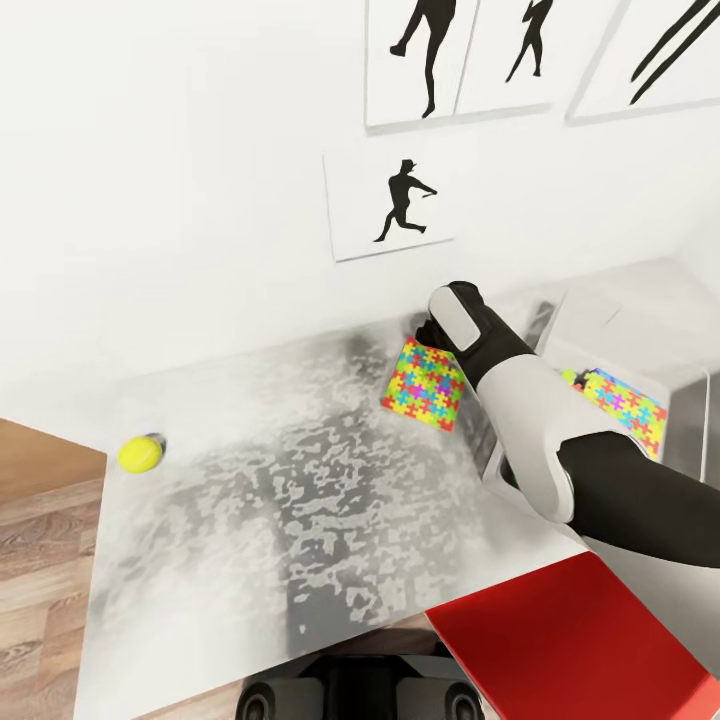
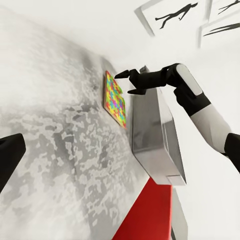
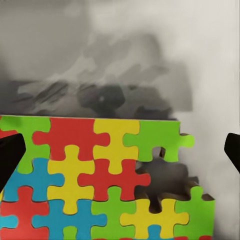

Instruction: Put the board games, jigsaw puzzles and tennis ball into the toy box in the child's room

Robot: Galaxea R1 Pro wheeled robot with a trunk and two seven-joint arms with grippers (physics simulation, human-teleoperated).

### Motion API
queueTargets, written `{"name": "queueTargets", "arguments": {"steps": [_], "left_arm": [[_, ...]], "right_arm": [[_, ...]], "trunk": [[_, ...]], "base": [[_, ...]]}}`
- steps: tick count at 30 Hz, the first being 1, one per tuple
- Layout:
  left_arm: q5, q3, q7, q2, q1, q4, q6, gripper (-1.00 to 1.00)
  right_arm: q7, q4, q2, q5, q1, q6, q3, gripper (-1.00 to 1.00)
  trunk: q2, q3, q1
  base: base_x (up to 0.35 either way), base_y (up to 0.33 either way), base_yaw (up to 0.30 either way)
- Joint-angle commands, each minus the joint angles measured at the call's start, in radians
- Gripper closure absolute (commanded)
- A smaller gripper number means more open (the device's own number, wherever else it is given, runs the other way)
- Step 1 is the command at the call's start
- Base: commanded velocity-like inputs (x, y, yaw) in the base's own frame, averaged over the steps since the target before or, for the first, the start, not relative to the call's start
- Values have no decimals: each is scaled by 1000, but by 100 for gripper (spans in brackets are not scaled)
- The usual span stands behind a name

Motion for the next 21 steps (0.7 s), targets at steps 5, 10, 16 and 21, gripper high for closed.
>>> {"name": "queueTargets", "arguments": {"steps": [5,10,16,21], "left_arm": [[-1,0,-4,0,-1,0,9,-100],[-1,0,-4,0,-1,0,9,-100],[-1,-1,-4,0,-1,0,9,-100],[-1,-1,-4,0,-1,0,9,-100]], "right_arm": [[-5,13,0,-20,0,-3,5,-100],[-5,13,1,-17,0,-3,6,-100],[-4,12,5,-15,0,-7,9,-100],[-4,12,6,-17,-1,-7,9,-100]], "trunk": [[-1,-2,1],[-1,-2,1],[-1,-2,1],[-1,-2,1]], "base": [[0,0,0],[0,0,0],[0,0,0],[0,0,0]]}}
